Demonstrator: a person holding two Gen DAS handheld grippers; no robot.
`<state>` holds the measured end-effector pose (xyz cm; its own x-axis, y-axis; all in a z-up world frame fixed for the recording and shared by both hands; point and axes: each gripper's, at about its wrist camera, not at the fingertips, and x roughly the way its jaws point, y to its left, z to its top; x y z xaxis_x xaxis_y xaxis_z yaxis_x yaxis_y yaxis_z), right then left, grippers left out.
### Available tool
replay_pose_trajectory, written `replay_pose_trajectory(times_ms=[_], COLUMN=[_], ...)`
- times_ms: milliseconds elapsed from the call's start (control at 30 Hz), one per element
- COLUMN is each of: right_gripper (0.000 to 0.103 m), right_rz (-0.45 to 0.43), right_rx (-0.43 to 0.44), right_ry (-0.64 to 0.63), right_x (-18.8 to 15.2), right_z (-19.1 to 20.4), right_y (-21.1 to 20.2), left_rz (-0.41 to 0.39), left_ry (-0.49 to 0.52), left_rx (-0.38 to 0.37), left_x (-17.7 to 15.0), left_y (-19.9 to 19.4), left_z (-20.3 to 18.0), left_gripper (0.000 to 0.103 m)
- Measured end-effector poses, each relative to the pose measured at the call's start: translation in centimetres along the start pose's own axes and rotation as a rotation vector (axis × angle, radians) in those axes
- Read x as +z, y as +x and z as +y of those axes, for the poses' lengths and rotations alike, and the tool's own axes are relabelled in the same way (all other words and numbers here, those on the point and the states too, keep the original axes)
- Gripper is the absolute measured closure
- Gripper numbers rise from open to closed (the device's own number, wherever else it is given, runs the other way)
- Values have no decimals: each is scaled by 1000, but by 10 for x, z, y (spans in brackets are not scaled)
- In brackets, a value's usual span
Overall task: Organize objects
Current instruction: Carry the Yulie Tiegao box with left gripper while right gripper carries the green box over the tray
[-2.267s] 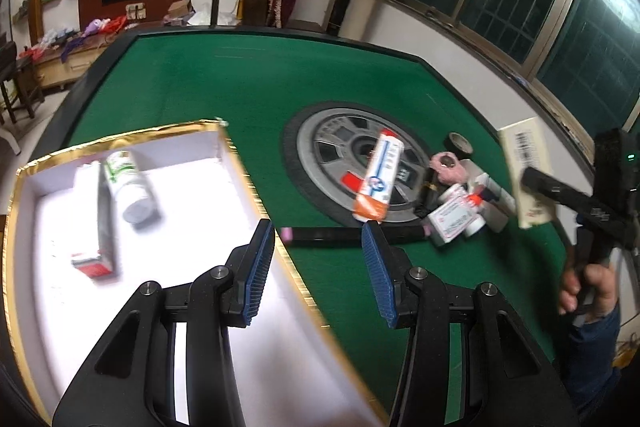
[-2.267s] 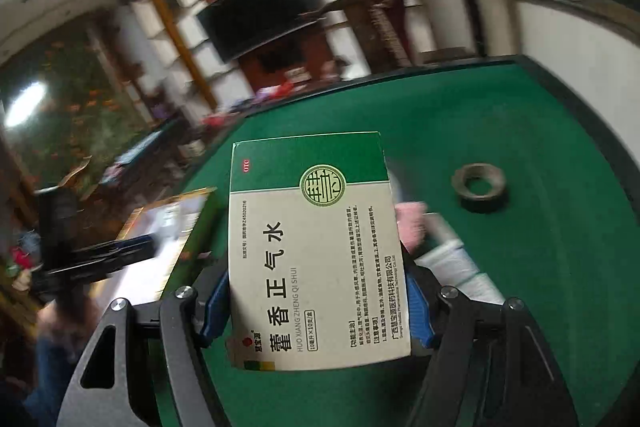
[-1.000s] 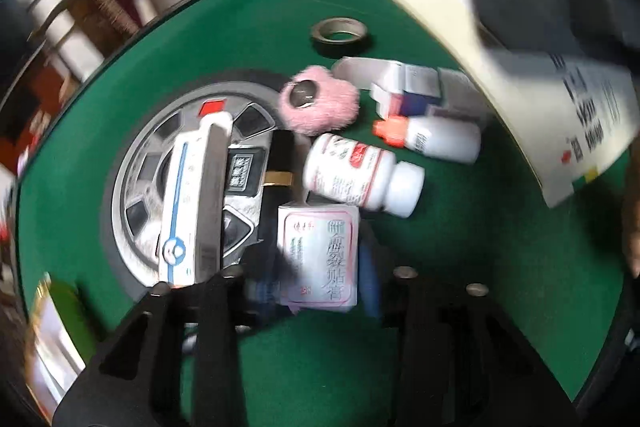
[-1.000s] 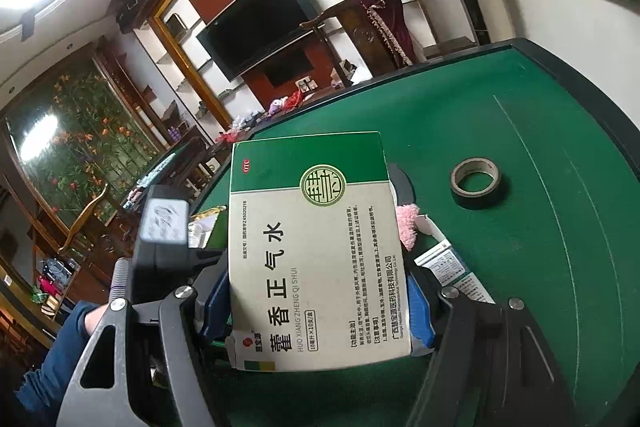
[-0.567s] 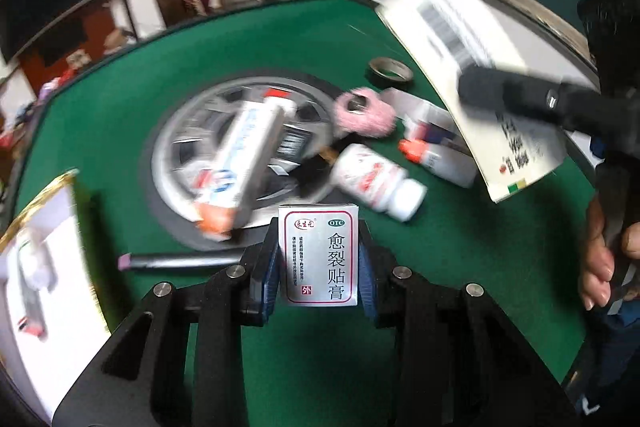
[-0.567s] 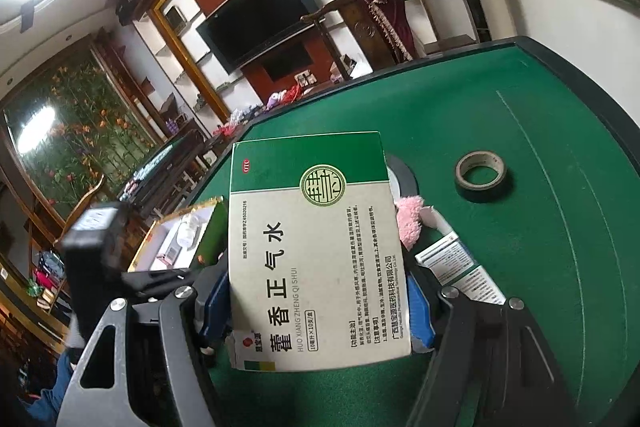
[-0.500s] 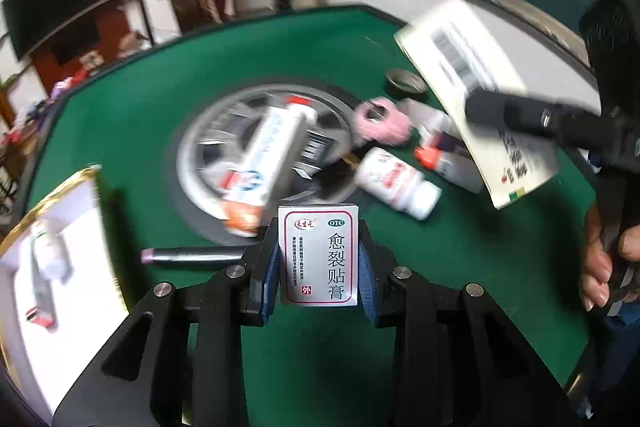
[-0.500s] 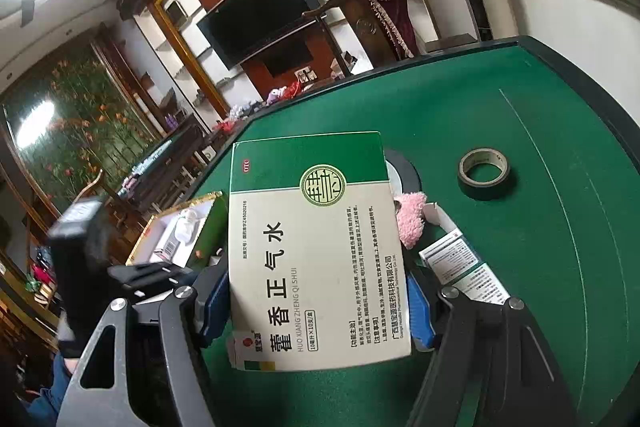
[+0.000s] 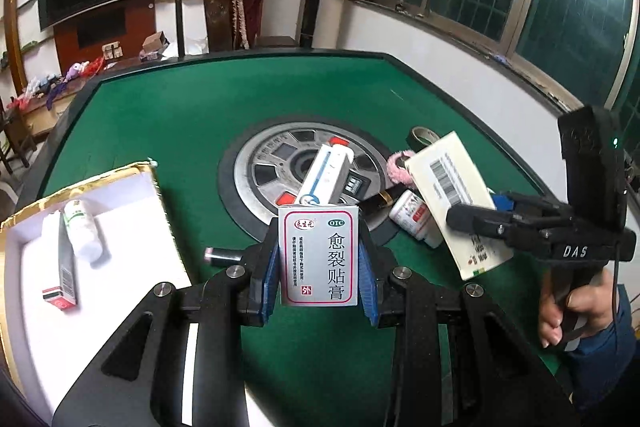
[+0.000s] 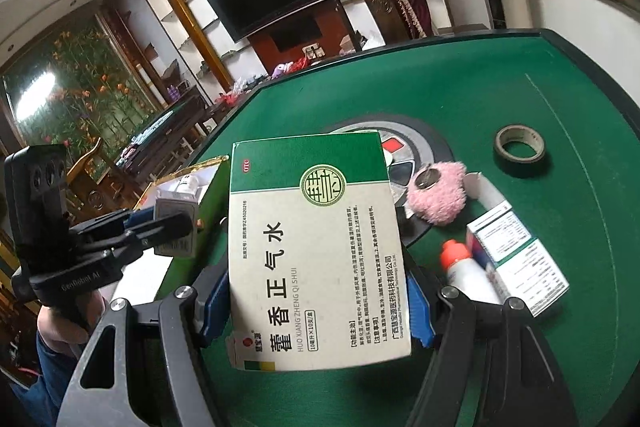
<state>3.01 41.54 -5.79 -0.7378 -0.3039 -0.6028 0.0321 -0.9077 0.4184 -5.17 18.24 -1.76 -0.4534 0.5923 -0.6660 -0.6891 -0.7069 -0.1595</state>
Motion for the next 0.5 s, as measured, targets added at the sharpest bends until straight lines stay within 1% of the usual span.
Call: replay_pose_trajectory(times_ms=[100, 200, 267, 333, 500], right_gripper=[32, 32, 32, 32, 32], right_rz=[12, 24, 25, 34, 67], right_rx=[20, 23, 43, 68, 130], right_ry=[12, -10, -17, -27, -94], right_x=[-1, -2, -1, 2, 6], right_z=[4, 17, 28, 41, 85], right_y=[4, 9, 11, 16, 34], left_rz=[-17, -37, -54, -68, -96], left_ry=[-21, -47, -73, -96, -171], left_rx=[5, 12, 23, 28, 72], left_x=[3, 5, 6, 6, 4], left_y=[-8, -17, -26, -32, -47], left_z=[10, 24, 37, 48, 86], left_gripper=[70, 70, 70, 70, 70])
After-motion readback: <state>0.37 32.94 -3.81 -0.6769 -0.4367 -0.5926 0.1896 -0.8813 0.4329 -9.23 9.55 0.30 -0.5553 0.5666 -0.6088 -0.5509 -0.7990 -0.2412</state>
